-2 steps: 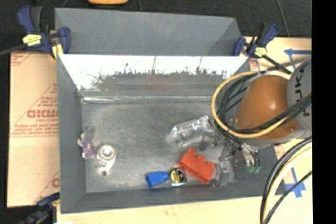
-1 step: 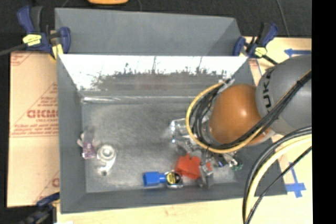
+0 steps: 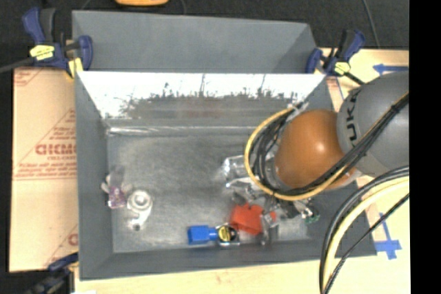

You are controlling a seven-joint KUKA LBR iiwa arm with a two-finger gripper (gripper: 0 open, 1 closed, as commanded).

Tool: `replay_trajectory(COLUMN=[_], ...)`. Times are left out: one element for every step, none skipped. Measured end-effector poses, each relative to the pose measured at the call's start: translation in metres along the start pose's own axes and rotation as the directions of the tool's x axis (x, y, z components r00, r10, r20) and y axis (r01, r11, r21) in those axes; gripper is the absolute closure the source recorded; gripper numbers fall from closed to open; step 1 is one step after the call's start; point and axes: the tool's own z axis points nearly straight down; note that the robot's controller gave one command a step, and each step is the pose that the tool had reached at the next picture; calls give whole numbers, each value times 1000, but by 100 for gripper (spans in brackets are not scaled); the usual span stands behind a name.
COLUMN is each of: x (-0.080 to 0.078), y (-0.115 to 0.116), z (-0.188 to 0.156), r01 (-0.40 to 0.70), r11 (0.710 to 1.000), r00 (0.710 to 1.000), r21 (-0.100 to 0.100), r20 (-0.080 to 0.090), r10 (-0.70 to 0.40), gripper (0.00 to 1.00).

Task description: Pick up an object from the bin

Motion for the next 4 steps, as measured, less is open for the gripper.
replay_trajectory(x=[-6,-71,-87,-85], y=[9,-56,-90,-91], z=[0,1,-135,-76], r01=[503,821,823,963], r11=[865,571,568,269], r00=[865,571,568,269], r21=[2,-15,-5,-19], r20=[4,1,1,8], r10=[-503,-821,-823,-963], gripper=[100,100,100,100])
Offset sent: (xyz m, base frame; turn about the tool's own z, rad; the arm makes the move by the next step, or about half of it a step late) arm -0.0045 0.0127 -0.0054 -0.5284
